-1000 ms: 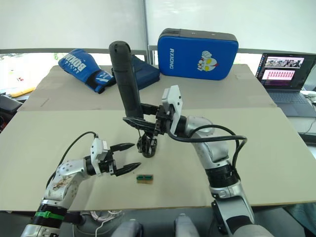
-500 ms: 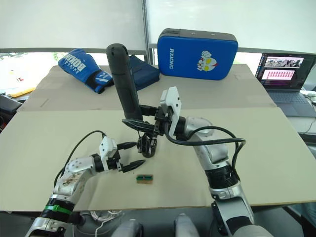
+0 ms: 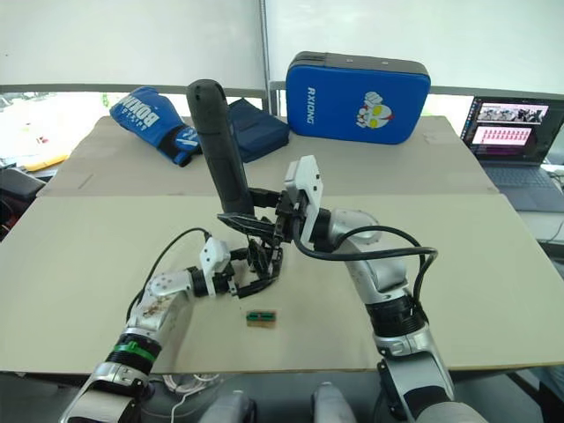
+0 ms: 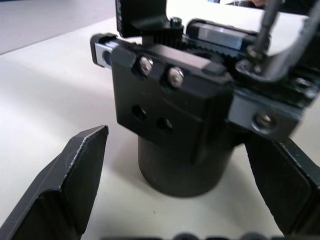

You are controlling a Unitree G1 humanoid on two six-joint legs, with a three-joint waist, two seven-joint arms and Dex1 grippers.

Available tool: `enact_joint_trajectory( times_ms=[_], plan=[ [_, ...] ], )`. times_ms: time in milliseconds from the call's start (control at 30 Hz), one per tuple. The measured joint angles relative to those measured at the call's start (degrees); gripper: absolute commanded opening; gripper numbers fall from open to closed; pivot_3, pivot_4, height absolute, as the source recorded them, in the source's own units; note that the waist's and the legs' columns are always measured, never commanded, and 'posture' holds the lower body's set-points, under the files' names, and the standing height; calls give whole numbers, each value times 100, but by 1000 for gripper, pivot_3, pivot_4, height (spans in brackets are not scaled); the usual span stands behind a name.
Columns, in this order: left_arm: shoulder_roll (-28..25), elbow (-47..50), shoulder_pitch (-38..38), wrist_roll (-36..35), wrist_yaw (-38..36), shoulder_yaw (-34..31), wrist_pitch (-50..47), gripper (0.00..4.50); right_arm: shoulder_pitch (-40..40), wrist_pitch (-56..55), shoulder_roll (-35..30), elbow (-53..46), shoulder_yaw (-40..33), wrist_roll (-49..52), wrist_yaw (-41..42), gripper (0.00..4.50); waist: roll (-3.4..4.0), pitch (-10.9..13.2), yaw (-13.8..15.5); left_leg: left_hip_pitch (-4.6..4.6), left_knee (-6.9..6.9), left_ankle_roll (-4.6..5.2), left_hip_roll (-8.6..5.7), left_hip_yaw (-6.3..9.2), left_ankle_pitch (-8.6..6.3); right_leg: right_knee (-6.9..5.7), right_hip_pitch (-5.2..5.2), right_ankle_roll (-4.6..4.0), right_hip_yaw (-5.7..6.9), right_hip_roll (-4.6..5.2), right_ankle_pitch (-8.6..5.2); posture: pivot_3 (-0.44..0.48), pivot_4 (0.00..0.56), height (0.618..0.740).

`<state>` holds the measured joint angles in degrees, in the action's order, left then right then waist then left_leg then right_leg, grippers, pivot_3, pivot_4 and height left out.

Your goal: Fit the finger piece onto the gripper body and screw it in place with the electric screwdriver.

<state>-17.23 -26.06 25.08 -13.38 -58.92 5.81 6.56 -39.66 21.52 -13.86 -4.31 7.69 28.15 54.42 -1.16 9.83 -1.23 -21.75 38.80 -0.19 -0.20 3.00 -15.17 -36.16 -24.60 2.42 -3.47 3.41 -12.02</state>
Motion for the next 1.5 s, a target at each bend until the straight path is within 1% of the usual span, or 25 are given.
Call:
enact_joint_trajectory(
  times_ms=[133,767,867,933,1500],
  plan=[
    [71,-101,29,6,-4,1,91,4500,0,0,-10,0,0,-4,-1,1937,0,0,34,1,2,0,0,0,0,-1,2,0,0,0,0,0,150,740],
    [78,-275,202,142,-261,62,99,4500,0,1,-18,0,0,-4,-68,1937,0,0,41,2,3,0,-1,1,0,1,7,1,1,-1,0,0,150,740],
    [95,-318,240,172,-291,62,99,3700,0,2,-21,0,0,-5,-83,1937,0,0,42,3,3,0,-1,2,0,1,8,1,2,-1,0,0,150,740],
    [98,-353,272,177,-335,66,95,2817,0,2,-22,0,0,-4,-96,1937,0,0,42,4,3,0,-1,1,0,1,9,1,2,-1,0,0,150,740],
    [96,-387,307,219,-402,80,72,2817,0,2,-27,3,-1,-4,-145,1937,0,0,43,5,4,0,-1,3,0,2,11,1,3,-1,0,0,150,740]
  ],
)
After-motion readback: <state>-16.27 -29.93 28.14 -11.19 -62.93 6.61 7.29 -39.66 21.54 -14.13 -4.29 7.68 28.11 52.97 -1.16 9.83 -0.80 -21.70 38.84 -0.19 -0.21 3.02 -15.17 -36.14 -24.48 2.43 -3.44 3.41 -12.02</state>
